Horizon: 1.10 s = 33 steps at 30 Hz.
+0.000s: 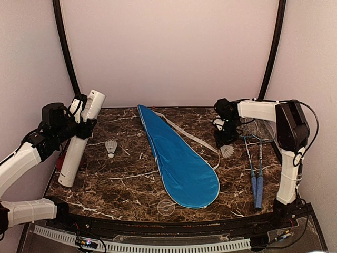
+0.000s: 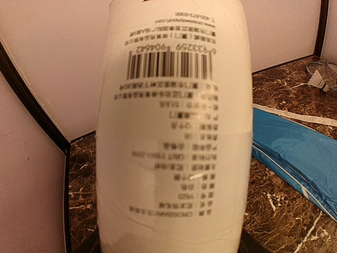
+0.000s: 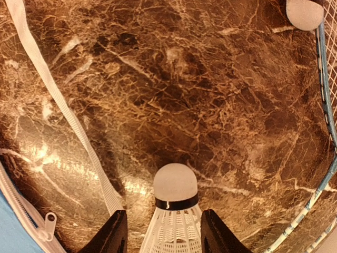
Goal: Pack up the badminton gear
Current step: Pick up the shuttlecock from the center of the board.
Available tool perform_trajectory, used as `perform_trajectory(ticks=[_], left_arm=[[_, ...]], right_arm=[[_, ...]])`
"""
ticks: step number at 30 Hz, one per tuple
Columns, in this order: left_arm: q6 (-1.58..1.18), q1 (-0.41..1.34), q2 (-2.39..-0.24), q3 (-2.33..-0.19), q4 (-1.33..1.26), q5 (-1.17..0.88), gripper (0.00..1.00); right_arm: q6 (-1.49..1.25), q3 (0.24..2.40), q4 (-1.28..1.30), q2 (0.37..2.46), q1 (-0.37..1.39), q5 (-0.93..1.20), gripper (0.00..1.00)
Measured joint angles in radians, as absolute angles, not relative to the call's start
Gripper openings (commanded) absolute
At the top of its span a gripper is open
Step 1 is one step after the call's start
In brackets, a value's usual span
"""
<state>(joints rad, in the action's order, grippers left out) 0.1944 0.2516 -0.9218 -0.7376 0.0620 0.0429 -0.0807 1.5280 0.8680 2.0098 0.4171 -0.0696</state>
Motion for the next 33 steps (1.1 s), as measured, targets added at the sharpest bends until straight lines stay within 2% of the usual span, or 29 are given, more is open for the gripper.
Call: perform_trajectory(ticks=[7, 18, 26, 31, 33], left_arm=[[0.194, 0.252, -0.922, -0.738, 0.062, 0.043, 0.62], [0.194, 0.251, -0.921, -0.738, 0.062, 0.041, 0.62], [0.194, 0.252, -0.921, -0.738, 0.062, 0.039, 0.62], [0.194, 0.251, -0.921, -0.738, 0.062, 0.026, 0.62], [0.194, 0.251, -0.921, -0.738, 0.062, 0.009, 0.62]], right_arm=[[-0.064, 1.593, 0.890, 2.071, 0.417, -0.094, 0.28], [-0.060, 1.685, 0.960, 2.150, 0.417, -0.099, 0.35], [-0.057, 1.693, 0.985, 2.182, 0.409, -0.091, 0.36], [-0.055, 1.693, 0.988, 2.182, 0.403, -0.050, 0.22], [-0.059, 1.687, 0.982, 2.180, 0.399, -0.032, 0.20]])
